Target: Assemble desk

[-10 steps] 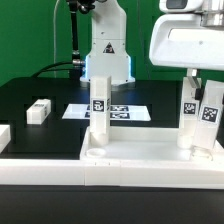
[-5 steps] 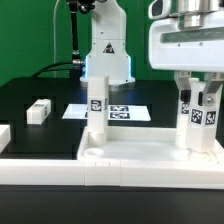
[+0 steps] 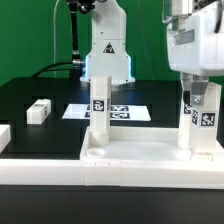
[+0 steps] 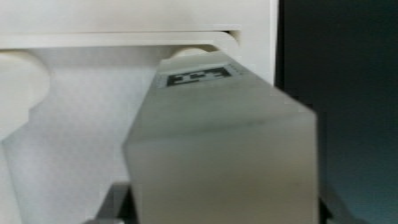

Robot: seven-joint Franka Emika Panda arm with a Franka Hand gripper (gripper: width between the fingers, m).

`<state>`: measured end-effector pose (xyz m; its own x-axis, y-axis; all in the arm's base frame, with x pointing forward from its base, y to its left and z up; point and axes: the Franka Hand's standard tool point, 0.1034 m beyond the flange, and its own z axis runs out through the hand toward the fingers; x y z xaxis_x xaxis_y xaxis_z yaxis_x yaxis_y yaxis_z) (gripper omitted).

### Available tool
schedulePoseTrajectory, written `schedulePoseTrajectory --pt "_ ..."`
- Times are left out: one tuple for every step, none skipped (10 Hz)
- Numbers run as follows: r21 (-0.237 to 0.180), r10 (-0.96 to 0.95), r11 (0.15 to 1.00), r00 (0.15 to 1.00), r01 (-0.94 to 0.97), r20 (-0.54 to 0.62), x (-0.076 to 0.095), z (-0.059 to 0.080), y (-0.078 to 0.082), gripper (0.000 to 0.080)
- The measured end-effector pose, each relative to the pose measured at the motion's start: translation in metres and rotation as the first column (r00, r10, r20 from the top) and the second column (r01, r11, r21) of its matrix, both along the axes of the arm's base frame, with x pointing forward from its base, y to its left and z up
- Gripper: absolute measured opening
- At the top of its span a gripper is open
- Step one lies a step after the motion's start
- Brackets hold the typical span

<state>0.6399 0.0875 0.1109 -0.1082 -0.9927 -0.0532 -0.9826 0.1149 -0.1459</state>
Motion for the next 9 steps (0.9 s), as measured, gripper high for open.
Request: schedulePoseTrajectory --pt "0.011 -0.071 0.997 0.997 0.071 -0.007 -0.001 0.000 0.000 0.0290" --pt "0.009 -0.066 0.998 0.998 0.066 -0.007 -0.001 0.000 0.000 0.0290" --pt "0.006 -0.043 0.999 0.999 0.043 -0.005 -0.001 0.000 0.000 0.0300" --pt "-0.004 -0.009 1.000 1.000 0.008 -0.005 -0.001 0.000 0.002 0.0300" --pt "-0.045 0.166 0.985 0.986 -0.166 -0.006 -0.001 0.002 0.010 0.0481" --pt "-0.050 0.236 0.970 0.972 -0.236 -0.001 -0.002 0.007 0.017 0.0481" --pt "-0.056 0.264 0.963 0.964 -0.264 0.000 -0.005 0.009 0.020 0.0617" --pt "-0.070 0.340 0.938 0.941 -0.339 -0.005 -0.004 0.007 0.017 0.0639" --pt "-0.079 0.385 0.920 0.923 -0.385 -0.008 -0.004 0.007 0.016 0.0639"
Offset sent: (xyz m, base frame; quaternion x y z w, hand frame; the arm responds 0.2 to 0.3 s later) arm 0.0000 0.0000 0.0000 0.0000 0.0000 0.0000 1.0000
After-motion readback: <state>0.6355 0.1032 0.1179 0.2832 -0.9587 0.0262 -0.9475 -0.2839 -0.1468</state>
